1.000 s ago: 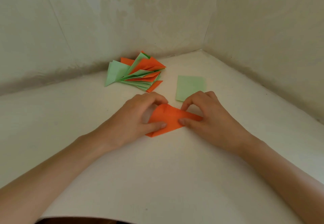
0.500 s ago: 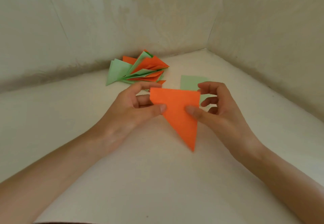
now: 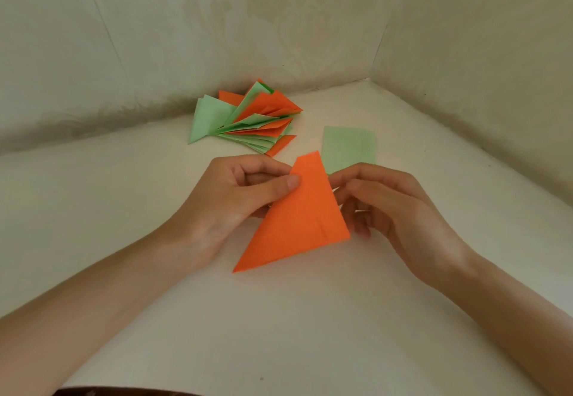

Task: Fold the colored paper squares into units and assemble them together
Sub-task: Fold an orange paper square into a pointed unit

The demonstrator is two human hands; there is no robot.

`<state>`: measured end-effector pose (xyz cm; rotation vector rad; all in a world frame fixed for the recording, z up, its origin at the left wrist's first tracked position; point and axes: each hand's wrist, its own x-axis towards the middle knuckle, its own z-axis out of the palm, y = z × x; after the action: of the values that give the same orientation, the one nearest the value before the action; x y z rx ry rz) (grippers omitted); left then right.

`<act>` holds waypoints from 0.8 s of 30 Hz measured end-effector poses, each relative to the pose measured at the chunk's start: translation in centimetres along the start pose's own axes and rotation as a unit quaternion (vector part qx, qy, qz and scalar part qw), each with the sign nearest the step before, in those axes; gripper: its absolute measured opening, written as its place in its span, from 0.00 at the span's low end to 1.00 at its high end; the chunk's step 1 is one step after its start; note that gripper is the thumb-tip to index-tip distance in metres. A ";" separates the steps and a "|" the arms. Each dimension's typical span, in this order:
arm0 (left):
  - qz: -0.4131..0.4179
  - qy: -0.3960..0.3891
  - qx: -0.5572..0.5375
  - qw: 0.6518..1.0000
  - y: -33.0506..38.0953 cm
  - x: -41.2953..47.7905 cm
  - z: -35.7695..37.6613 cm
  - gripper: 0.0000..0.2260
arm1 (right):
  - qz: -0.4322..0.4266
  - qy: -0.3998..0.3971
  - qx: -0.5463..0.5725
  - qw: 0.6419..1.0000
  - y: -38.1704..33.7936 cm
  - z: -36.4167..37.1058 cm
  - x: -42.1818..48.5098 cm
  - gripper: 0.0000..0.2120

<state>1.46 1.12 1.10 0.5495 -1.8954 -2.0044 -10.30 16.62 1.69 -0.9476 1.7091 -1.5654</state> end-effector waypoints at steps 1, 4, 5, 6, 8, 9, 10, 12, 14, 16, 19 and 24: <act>-0.003 -0.017 0.014 1.000 0.1 -0.2 0.1 0.06 | -0.007 0.007 -0.008 1.000 -0.1 0.0 0.0 0.08; 0.000 -0.064 0.044 0.997 0.2 -0.6 0.6 0.07 | -0.040 0.029 -0.041 0.998 0.0 0.5 -0.1 0.02; 0.003 -0.073 0.049 0.996 0.2 -0.6 0.8 0.07 | -0.049 0.039 -0.048 0.997 0.2 0.6 -0.1 0.02; 0.006 -0.076 0.053 0.996 0.1 -0.7 0.9 0.07 | -0.056 0.046 -0.060 0.996 0.3 0.7 -0.1 0.02; 0.012 -0.073 0.059 0.995 0.1 -0.7 0.9 0.05 | -0.065 0.044 -0.079 0.994 0.4 1.0 -0.1 0.03; 0.015 -0.073 0.066 0.995 0.1 -0.7 0.9 0.03 | -0.070 0.042 -0.083 0.993 0.5 1.1 -0.2 0.03; 0.020 -0.074 0.075 0.994 0.1 -0.7 0.9 0.04 | -0.076 0.044 -0.085 0.993 0.5 1.1 -0.2 0.03; 0.025 -0.074 0.085 0.993 0.1 -0.6 0.8 0.05 | -0.086 0.063 -0.082 0.991 0.8 1.1 -0.2 0.05; 0.023 -0.070 0.081 0.994 0.2 -0.6 0.8 0.05 | -0.104 0.080 -0.098 0.986 1.0 1.1 -0.3 0.06; 0.019 -0.069 0.074 0.995 0.3 -0.6 0.8 0.06 | -0.139 0.081 -0.156 0.975 1.2 1.2 -0.3 0.05; 0.021 -0.067 0.066 0.995 0.2 -0.6 0.8 0.07 | -0.211 0.084 -0.252 0.941 1.4 1.3 -0.5 0.03; 0.024 -0.064 0.058 0.996 0.4 -0.7 0.8 0.06 | -0.327 0.089 -0.341 0.877 1.6 0.7 -0.1 0.04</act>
<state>1.70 2.10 1.52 0.4099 -2.0913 -1.9514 -9.75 16.40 0.01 -1.9515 2.2870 -1.4563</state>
